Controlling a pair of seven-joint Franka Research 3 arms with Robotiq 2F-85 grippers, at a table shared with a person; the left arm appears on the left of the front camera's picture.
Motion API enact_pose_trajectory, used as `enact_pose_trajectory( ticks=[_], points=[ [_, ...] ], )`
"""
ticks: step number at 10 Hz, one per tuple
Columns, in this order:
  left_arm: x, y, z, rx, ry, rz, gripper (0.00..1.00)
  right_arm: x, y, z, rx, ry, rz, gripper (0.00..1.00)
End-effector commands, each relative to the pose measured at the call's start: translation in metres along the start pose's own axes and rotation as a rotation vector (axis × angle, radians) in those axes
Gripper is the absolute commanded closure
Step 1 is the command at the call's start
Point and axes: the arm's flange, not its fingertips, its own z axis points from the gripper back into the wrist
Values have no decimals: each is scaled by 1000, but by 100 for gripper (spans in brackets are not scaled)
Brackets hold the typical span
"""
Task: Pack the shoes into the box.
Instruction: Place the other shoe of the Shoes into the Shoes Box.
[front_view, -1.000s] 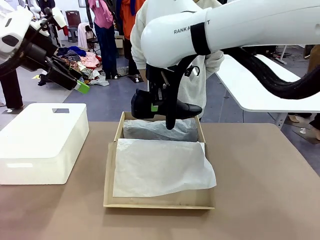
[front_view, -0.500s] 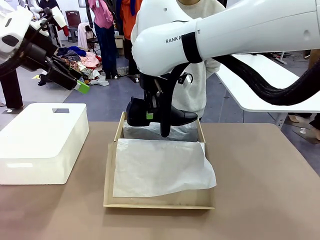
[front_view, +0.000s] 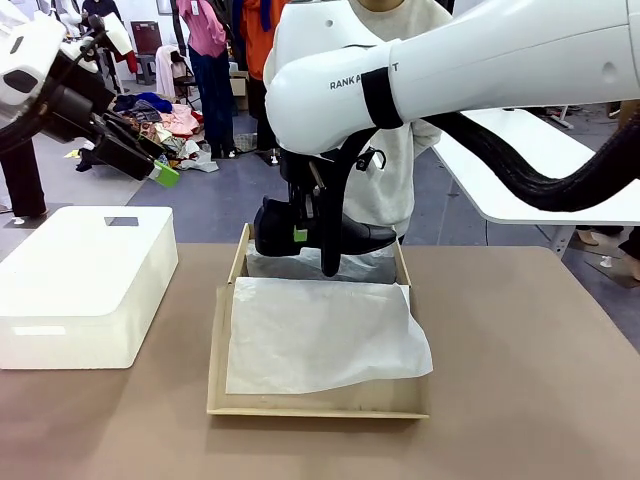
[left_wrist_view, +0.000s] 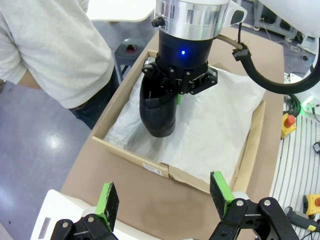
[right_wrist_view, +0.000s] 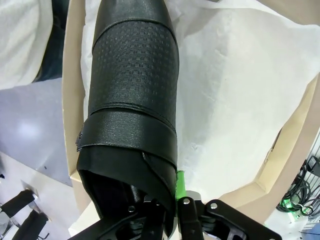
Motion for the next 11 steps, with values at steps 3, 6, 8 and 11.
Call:
enact_pose_trajectory(
  ticks=[3,6,8,11],
  points=[
    [-1,2,0,-10,-12,-12,4,-3,-9,-1,36,-10,-87,100],
    [-1,2,0,-10,-12,-12,4,-5,-8,-10,28,-10,-122,100],
    [-1,2,0,-10,-12,-12,4,-6,-7,-19,14,-12,-121,100],
    [-1,2,0,-10,-12,-12,4,-9,-6,-27,9,-4,-122,100]
  ],
)
